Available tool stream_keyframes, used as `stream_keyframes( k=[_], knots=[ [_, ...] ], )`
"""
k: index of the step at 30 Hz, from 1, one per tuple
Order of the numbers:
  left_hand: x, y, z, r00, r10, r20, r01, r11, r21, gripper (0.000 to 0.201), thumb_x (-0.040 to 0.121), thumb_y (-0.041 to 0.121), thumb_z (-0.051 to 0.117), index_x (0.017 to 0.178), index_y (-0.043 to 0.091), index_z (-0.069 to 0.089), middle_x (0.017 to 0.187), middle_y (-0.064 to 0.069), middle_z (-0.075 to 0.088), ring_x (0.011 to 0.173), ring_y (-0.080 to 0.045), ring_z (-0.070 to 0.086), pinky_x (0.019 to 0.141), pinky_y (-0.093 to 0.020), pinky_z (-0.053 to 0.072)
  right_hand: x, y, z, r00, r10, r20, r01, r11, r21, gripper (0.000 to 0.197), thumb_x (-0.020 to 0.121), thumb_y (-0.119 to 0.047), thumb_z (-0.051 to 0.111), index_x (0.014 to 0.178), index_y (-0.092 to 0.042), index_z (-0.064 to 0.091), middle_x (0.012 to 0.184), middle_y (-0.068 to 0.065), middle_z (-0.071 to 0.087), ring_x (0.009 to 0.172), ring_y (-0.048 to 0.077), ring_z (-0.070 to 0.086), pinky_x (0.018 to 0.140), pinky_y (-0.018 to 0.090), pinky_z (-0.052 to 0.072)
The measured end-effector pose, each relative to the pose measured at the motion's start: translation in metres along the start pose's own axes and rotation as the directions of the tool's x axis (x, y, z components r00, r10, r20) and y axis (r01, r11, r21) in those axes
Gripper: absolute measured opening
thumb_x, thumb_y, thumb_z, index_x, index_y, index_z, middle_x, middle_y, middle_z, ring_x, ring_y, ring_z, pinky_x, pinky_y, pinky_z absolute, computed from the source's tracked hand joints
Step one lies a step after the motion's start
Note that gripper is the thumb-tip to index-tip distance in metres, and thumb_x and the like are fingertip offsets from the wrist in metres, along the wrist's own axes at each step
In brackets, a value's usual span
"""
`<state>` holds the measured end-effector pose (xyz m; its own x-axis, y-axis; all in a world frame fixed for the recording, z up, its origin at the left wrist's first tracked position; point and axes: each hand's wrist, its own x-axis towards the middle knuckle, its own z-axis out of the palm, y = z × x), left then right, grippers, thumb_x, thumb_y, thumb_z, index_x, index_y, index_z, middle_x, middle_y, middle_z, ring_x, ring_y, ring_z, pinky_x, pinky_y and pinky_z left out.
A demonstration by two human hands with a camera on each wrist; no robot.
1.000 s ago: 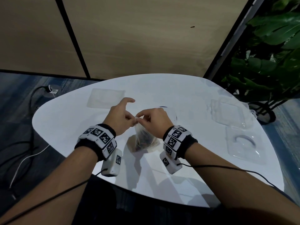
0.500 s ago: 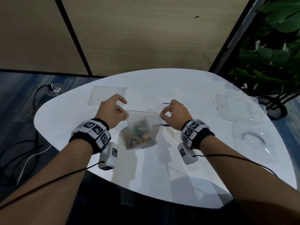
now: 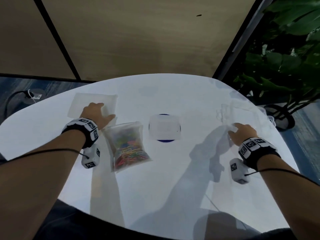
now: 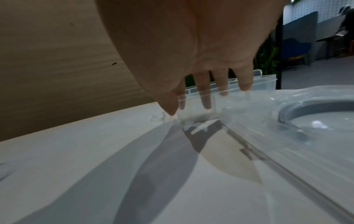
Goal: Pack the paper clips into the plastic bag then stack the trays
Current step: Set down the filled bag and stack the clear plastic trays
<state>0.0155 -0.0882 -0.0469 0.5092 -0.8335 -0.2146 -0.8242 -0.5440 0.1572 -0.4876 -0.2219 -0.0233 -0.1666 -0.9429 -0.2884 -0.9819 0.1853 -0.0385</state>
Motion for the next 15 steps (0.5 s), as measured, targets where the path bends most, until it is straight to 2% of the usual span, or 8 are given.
stream_keyframes(
  k=[2,4,6,8,10,12,15],
  knots=[
    [-0.001,0.004,0.002,0.999,-0.031,-0.036,0.032,0.998,0.044,0.068,0.085,0.061,0.063,0.133,0.014,0.056,0.130,-0.019,0.051,0.118,-0.042,0.052,0.101,-0.047,0.044,0.001,0.000,0.001,0.996,-0.087,0.008,0.086,0.995,0.042,0.038,0.094,-0.030,0.050,0.131,-0.029,0.058,0.133,0.012,0.059,0.119,0.037,0.054,0.103,0.050,0.043],
    [-0.002,0.012,-0.001,0.997,-0.024,-0.074,0.027,0.999,0.029,0.050,0.091,0.046,0.062,0.126,0.011,0.059,0.123,-0.021,0.053,0.112,-0.044,0.055,0.096,-0.046,0.047,-0.006,-0.013,0.000,0.989,-0.151,-0.001,0.151,0.989,-0.004,0.033,0.096,-0.028,0.045,0.123,-0.032,0.063,0.130,0.007,0.061,0.118,0.033,0.055,0.102,0.047,0.042],
    [-0.004,0.021,-0.005,0.997,-0.004,-0.080,0.009,0.998,0.064,0.033,0.094,0.027,0.057,0.120,0.007,0.061,0.120,-0.022,0.056,0.108,-0.044,0.057,0.093,-0.045,0.049,-0.020,-0.034,0.000,0.977,-0.215,-0.003,0.213,0.969,-0.124,0.031,0.098,-0.027,0.040,0.115,-0.032,0.066,0.121,0.003,0.065,0.114,0.029,0.057,0.098,0.041,0.039],
    [-0.009,0.027,-0.007,0.998,0.018,-0.064,-0.009,0.991,0.132,0.028,0.094,0.018,0.054,0.117,0.005,0.063,0.119,-0.022,0.058,0.110,-0.042,0.057,0.092,-0.044,0.049,-0.039,-0.056,0.000,0.950,-0.312,-0.003,0.306,0.934,-0.182,0.032,0.097,-0.025,0.038,0.110,-0.030,0.067,0.115,0.001,0.067,0.109,0.027,0.059,0.094,0.039,0.039],
    [-0.018,0.028,-0.010,0.996,0.047,-0.075,-0.031,0.980,0.194,0.026,0.095,0.015,0.052,0.114,0.003,0.064,0.117,-0.021,0.058,0.111,-0.041,0.055,0.091,-0.045,0.049,-0.059,-0.074,0.005,0.909,-0.414,0.036,0.413,0.891,-0.188,0.032,0.097,-0.023,0.039,0.108,-0.026,0.068,0.114,0.002,0.068,0.106,0.027,0.062,0.094,0.038,0.045],
    [-0.028,0.032,-0.022,0.985,0.107,-0.139,-0.076,0.974,0.215,0.023,0.095,0.012,0.051,0.107,0.000,0.068,0.109,-0.022,0.061,0.105,-0.042,0.057,0.086,-0.046,0.052,-0.084,-0.092,0.011,0.854,-0.510,0.100,0.519,0.829,-0.208,0.031,0.096,-0.019,0.039,0.104,-0.021,0.069,0.110,0.004,0.069,0.100,0.028,0.064,0.090,0.037,0.049],
    [-0.047,0.057,-0.054,0.952,0.205,-0.229,-0.194,0.979,0.068,0.021,0.098,0.013,0.048,0.102,0.003,0.066,0.096,-0.025,0.067,0.089,-0.044,0.063,0.074,-0.042,0.052,-0.121,-0.107,0.017,0.761,-0.611,0.218,0.644,0.753,-0.135,0.030,0.095,-0.020,0.039,0.099,-0.015,0.068,0.104,0.006,0.068,0.097,0.028,0.064,0.079,0.031,0.046]
  ],
)
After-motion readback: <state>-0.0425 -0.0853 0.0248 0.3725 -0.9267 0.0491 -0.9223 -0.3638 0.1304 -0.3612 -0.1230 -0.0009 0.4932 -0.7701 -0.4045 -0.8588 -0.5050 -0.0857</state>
